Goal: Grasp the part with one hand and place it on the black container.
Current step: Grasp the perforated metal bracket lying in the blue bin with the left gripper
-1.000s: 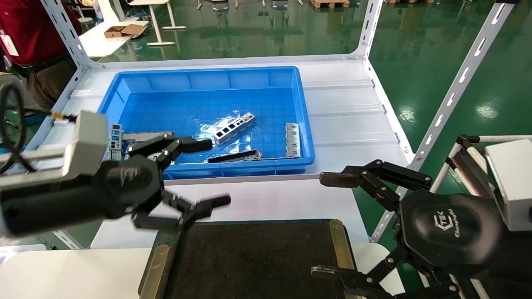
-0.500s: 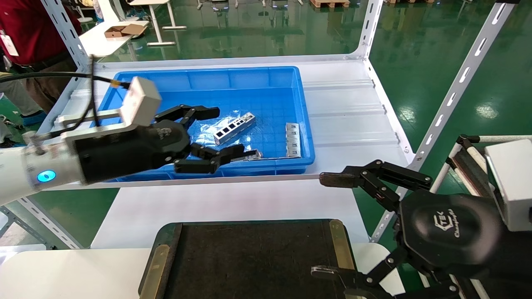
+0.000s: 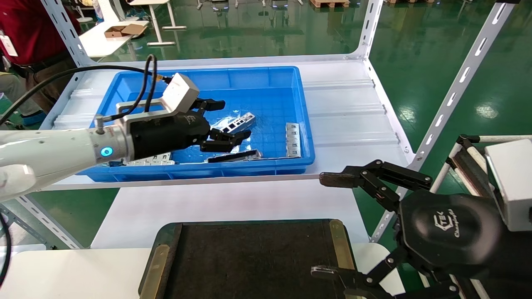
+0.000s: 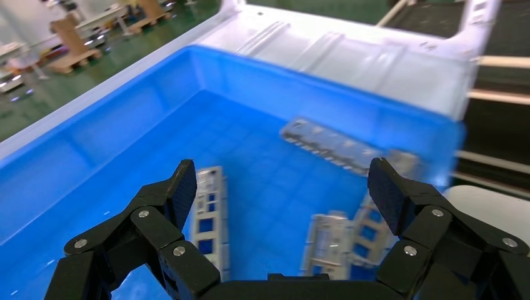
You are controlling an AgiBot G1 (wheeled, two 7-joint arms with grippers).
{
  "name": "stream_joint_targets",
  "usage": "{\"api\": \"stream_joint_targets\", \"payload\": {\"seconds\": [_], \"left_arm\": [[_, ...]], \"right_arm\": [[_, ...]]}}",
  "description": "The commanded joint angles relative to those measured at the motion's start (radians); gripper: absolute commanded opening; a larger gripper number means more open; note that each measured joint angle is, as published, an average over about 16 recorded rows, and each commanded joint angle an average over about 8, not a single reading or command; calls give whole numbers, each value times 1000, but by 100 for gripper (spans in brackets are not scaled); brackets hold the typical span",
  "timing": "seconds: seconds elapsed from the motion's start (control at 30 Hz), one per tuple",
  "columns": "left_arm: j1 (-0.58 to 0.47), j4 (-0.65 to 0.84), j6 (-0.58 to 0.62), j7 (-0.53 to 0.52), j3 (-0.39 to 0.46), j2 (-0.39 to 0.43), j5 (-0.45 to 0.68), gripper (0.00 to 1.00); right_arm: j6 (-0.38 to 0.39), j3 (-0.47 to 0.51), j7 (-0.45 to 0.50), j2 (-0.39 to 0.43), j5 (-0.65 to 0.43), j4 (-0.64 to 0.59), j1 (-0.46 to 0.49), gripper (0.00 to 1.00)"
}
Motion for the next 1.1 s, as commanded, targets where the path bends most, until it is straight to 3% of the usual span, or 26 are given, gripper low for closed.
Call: {"api": "stream_joint_targets", "payload": {"seconds": [0.03, 0.37, 0.7, 0.73, 0.97, 1.0, 1.1], "left_arm": [[-21, 61, -18, 34, 3, 26, 11, 100], [-81, 293, -133, 150, 10, 127, 39, 100], [-105, 425, -263, 195, -1, 193, 29, 100], [-106, 432, -273, 196, -2, 197, 28, 96], [-106, 466, -325, 198, -4, 216, 26, 10], [-105, 468, -332, 198, -5, 219, 25, 0], [-98, 472, -357, 197, -6, 225, 23, 0]], "right_arm": [[0, 0, 0, 0, 0, 0, 0, 100], [0, 0, 0, 0, 0, 0, 0, 100], [0, 0, 0, 0, 0, 0, 0, 100], [0, 0, 0, 0, 0, 0, 0, 91], [0, 0, 0, 0, 0, 0, 0, 4], [0, 0, 0, 0, 0, 0, 0, 0], [0, 0, 0, 0, 0, 0, 0, 0]]}}
